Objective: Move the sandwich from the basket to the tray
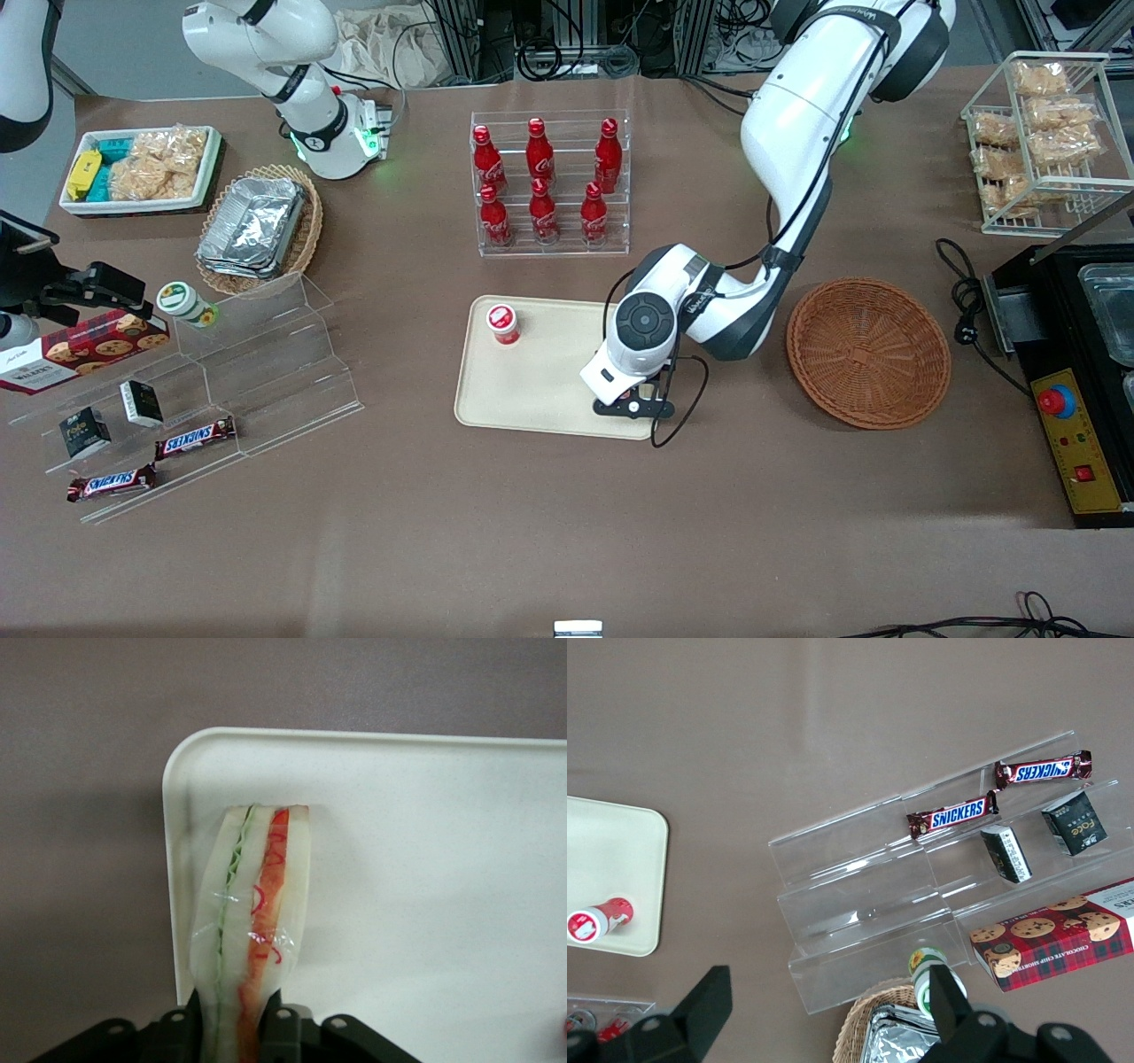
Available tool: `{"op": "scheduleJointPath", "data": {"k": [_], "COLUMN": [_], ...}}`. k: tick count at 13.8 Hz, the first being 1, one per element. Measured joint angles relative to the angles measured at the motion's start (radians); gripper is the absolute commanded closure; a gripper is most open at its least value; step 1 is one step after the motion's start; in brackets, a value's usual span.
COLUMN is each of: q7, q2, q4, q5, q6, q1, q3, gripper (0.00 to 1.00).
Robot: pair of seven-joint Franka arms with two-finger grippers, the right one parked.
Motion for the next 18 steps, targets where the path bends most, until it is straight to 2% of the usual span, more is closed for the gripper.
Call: {"op": "scheduleJointPath", "data": {"k": [5, 9, 11, 14, 16, 18], "q7": [-0.011, 0.014, 0.043, 0.117, 0.238, 0.405], "q2": [-0.037, -0.199, -0.307, -0.512, -0.655, -0.75], "q4": [0.047, 0.041, -0.046, -0.309, -0.481, -0.551], "q5": [0.0, 0.0, 0.0, 0.0, -0.003, -0.019], "q6": [-0.007, -0.189, -0.204, -0.113, -0.074, -0.11], "q1": [0.019, 0.128, 0.175, 0.23, 0.29, 0.375], "q3": [0.01, 0.012, 0.012, 0.013, 0.015, 0.019], "gripper": [0.0, 0.0, 0.01, 0.01, 0.0, 0.0]}}
